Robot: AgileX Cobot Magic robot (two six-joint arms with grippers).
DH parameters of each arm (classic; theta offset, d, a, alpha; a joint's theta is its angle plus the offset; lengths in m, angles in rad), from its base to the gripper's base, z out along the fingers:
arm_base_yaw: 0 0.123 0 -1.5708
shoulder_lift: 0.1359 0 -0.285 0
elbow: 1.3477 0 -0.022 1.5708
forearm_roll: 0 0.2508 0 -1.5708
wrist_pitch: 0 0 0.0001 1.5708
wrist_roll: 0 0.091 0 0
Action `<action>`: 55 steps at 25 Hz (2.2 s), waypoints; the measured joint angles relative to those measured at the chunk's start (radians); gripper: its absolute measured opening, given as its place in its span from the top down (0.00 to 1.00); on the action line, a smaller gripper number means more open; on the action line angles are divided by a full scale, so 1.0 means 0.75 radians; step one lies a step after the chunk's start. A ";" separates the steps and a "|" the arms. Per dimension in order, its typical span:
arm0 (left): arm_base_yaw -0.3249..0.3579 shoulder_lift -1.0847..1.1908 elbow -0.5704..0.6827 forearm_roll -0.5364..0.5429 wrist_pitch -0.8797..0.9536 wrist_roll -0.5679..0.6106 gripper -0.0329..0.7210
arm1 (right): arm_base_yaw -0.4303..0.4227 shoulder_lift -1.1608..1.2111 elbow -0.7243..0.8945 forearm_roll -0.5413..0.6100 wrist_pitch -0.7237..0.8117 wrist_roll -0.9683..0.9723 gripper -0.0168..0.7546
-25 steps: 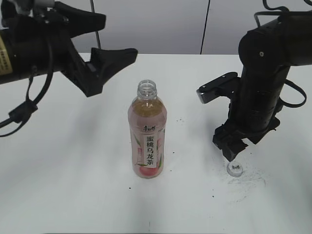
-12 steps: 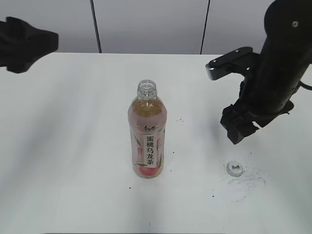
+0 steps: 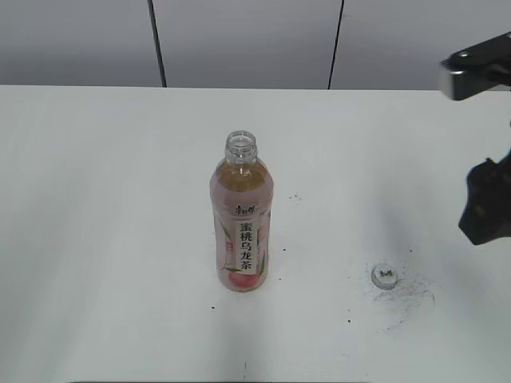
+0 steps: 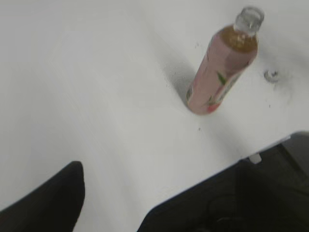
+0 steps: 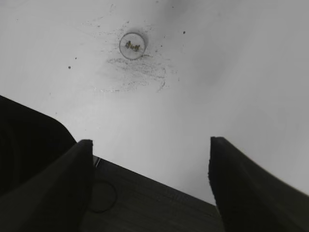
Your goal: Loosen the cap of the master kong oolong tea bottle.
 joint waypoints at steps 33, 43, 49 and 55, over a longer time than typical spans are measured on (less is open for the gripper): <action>0.000 -0.456 0.167 -0.241 0.142 0.297 0.21 | 0.000 -1.627 0.661 0.040 -0.027 0.094 0.26; 0.000 -0.456 0.167 -0.243 0.142 0.299 0.21 | 0.000 -1.628 0.661 0.040 -0.034 0.094 0.26; 0.200 -0.457 0.167 -0.245 0.141 0.300 0.21 | -0.068 -1.629 0.661 0.040 -0.034 0.094 0.26; 0.536 -0.552 0.168 -0.244 0.139 0.300 0.21 | -0.406 -1.629 0.661 0.040 -0.035 0.094 0.26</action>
